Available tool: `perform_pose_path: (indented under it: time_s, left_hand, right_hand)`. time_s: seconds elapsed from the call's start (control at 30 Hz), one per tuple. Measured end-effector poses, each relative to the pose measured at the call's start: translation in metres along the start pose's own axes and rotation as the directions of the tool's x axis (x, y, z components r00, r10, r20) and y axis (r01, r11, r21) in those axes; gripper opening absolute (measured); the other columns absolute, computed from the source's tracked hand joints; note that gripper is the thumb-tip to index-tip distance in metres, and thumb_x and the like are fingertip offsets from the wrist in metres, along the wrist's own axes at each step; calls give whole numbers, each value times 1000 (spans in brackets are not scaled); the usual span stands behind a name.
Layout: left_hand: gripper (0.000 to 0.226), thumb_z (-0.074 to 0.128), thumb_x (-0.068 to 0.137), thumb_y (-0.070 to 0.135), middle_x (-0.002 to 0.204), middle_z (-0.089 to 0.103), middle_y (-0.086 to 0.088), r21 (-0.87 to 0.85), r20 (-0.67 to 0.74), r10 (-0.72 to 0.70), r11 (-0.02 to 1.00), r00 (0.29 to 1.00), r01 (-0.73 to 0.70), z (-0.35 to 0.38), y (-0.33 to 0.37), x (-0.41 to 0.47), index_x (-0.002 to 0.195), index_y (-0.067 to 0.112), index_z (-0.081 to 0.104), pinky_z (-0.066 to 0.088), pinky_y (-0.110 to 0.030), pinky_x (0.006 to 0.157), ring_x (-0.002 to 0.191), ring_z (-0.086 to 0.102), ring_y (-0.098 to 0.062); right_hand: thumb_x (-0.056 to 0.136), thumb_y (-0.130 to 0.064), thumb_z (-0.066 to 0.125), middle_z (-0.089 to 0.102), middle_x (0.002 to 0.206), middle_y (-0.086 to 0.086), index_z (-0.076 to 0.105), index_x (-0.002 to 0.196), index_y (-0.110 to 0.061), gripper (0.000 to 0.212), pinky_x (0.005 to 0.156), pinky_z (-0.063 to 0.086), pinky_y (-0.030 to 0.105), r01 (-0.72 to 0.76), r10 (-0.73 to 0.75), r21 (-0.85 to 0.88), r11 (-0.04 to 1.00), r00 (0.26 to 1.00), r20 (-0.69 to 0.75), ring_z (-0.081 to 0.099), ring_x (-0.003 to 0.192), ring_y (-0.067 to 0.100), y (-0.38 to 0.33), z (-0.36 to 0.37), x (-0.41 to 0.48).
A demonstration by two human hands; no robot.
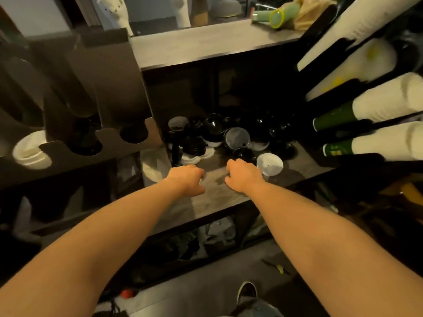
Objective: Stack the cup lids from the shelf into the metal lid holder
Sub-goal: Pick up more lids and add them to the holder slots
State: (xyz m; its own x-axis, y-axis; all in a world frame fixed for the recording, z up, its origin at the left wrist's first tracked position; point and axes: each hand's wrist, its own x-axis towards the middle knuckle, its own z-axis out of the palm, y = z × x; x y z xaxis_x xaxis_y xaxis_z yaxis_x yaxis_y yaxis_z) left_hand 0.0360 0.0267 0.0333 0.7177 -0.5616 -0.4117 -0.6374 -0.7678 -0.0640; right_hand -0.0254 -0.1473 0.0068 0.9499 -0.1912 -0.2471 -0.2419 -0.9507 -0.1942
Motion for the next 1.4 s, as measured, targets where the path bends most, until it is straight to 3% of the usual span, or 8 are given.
perform_pose_path:
  time_s: [0.17, 0.3, 0.47, 0.73, 1.03, 1.27, 1.4]
  left_hand:
    - [64, 54, 95, 50, 152, 37, -10, -35, 127, -153, 987, 980, 158, 23, 8, 31, 145, 11, 40, 48, -47, 99, 132, 44, -33]
    - [80, 47, 97, 55, 163, 11, -11, 9, 210, -269, 962, 940, 274, 45, 12, 45, 156, 10, 16, 38, -47, 107, 148, 18, -35]
    - [69, 51, 96, 51, 153, 27, -11, -30, 115, -286, 956, 951, 291, 50, 20, 54, 149, 13, 30, 41, -45, 103, 139, 30, -33]
    - [53, 58, 93, 42, 142, 34, -10, -189, -29, -342, 925, 939, 330, 61, 34, 56, 140, 20, 47, 41, -45, 102, 131, 36, -34]
    - [57, 57, 94, 49, 140, 35, -11, -289, 101, -396, 866, 912, 408, 63, 32, 60, 143, 29, 35, 46, -46, 96, 128, 41, -35]
    - [57, 60, 93, 49, 141, 35, -12, -321, 89, -397, 857, 914, 403, 54, 31, 66, 140, 26, 39, 47, -48, 96, 126, 44, -38]
    - [54, 62, 92, 49, 139, 38, -11, -372, 48, -377, 853, 925, 367, 47, 29, 66, 136, 25, 41, 50, -49, 93, 124, 46, -37]
  right_hand:
    - [98, -39, 55, 54, 128, 12, 44, 136, -13, 47, 73, 43, 39, -80, 80, 43, 996, 997, 10, 58, 109, 35, 34, 16, 28]
    - [97, -44, 56, 57, 124, 13, 41, 137, -13, 52, 71, 44, 39, -118, 118, 50, 992, 993, 7, 61, 109, 35, 46, 29, 41]
    - [96, -45, 57, 62, 119, 13, 52, 126, -13, 44, 70, 45, 37, -64, 62, 48, 997, 997, 55, 62, 106, 36, 47, 42, 49]
    - [88, -60, 60, 57, 126, 9, 54, 128, -19, 58, 93, 46, 44, 5, -11, 56, 998, 993, 118, 54, 117, 34, 31, 45, 56]
    - [95, -40, 55, 58, 125, 5, 60, 119, -18, 33, 111, 29, 55, 116, -112, -28, 993, 988, 103, 44, 126, 30, 29, 35, 65]
    - [98, -34, 56, 59, 121, 8, 59, 116, -15, 26, 92, 47, 47, 145, -143, -20, 989, 987, 78, 56, 113, 34, 27, 26, 71]
    - [91, -44, 66, 66, 92, 8, 60, 88, -18, 27, 68, 47, 35, 92, -95, 46, 995, 992, 88, 64, 91, 31, 27, 20, 80]
